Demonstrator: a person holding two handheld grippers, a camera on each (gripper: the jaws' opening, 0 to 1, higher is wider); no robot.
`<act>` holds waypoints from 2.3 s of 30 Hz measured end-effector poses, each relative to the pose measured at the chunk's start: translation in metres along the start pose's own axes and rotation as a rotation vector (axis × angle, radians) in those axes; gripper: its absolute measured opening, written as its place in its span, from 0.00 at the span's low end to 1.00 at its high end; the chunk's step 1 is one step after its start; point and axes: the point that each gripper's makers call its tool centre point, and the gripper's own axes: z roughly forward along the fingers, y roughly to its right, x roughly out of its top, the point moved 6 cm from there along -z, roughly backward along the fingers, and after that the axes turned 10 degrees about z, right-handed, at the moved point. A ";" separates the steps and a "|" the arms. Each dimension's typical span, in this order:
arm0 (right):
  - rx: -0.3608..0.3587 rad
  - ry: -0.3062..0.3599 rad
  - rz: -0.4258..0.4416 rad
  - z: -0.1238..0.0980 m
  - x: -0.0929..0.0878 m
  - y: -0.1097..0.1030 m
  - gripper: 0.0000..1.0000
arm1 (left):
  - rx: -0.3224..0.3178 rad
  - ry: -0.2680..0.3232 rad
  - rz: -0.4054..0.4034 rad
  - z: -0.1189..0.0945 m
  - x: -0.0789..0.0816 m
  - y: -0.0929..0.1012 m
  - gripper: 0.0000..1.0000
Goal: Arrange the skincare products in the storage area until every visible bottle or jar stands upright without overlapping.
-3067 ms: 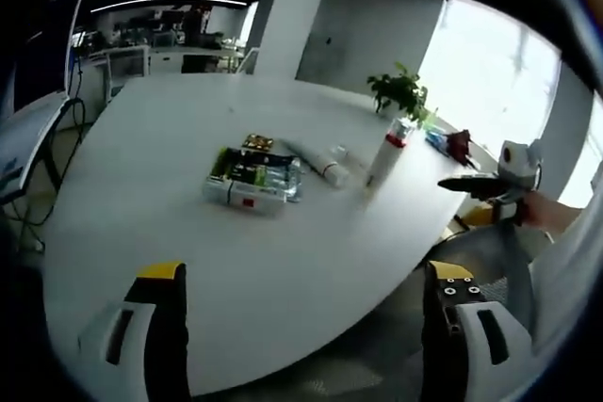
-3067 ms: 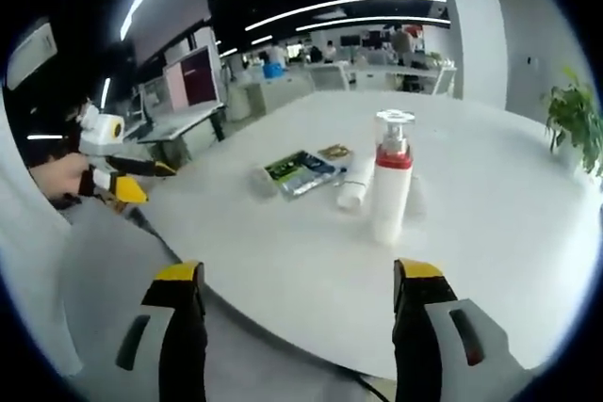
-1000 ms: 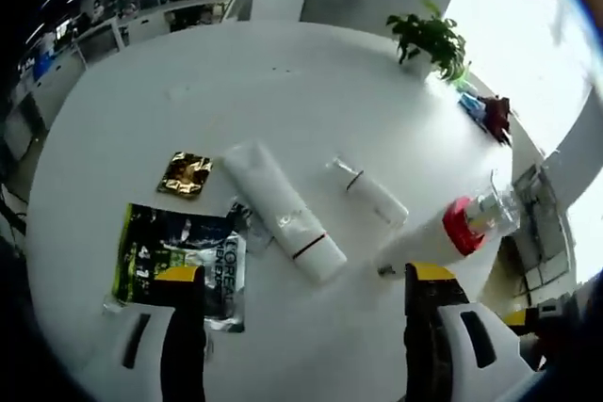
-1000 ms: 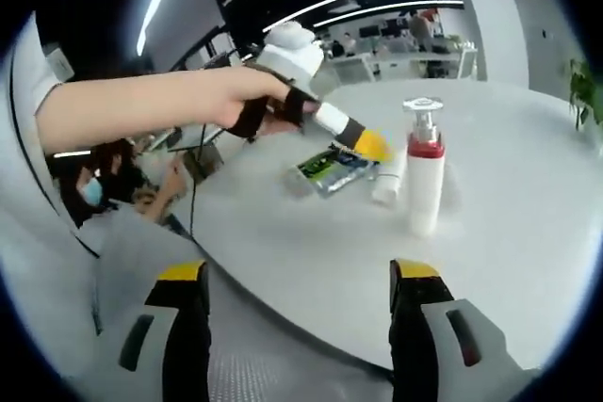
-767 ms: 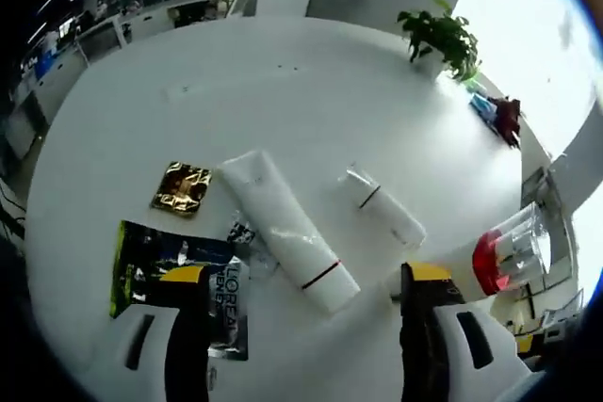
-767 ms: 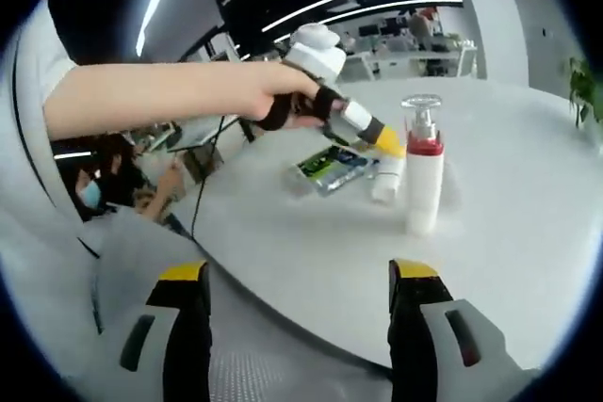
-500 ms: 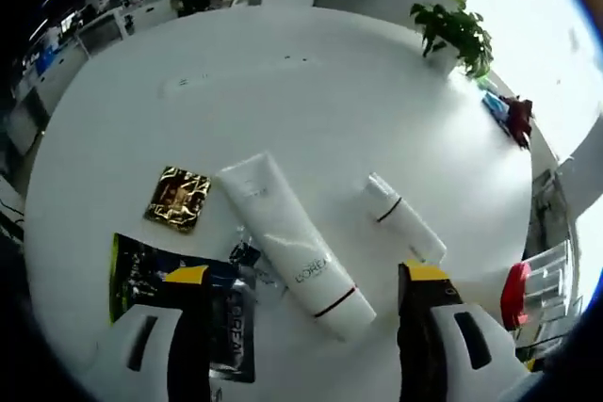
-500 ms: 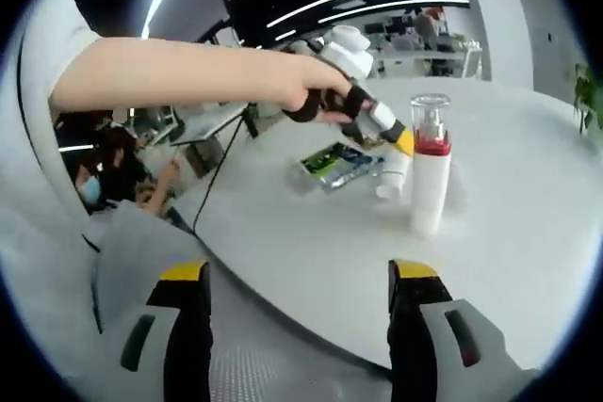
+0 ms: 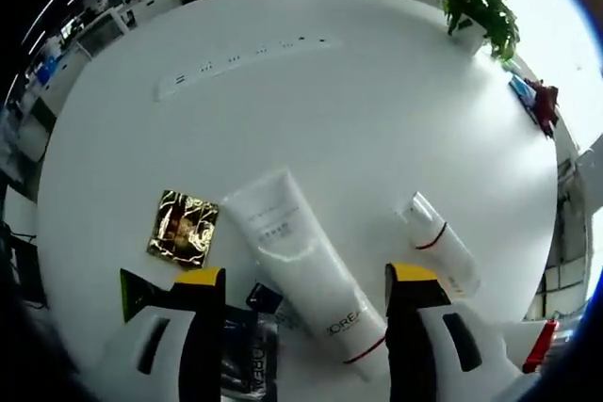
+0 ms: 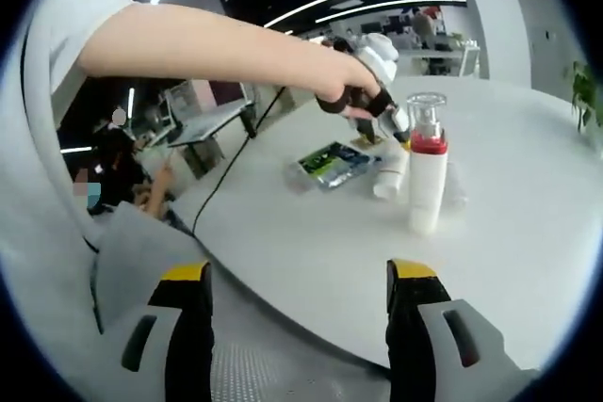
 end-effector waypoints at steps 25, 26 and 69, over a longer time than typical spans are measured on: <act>-0.019 0.006 0.009 0.003 -0.002 0.004 0.73 | 0.043 -0.071 0.098 0.013 0.002 -0.001 0.44; -0.018 0.006 0.009 0.003 -0.002 0.004 0.73 | 0.041 -0.072 0.093 0.012 0.001 -0.001 0.43; -0.001 0.016 0.054 -0.001 0.001 0.002 0.69 | -0.075 0.322 0.033 -0.089 -0.028 -0.001 0.29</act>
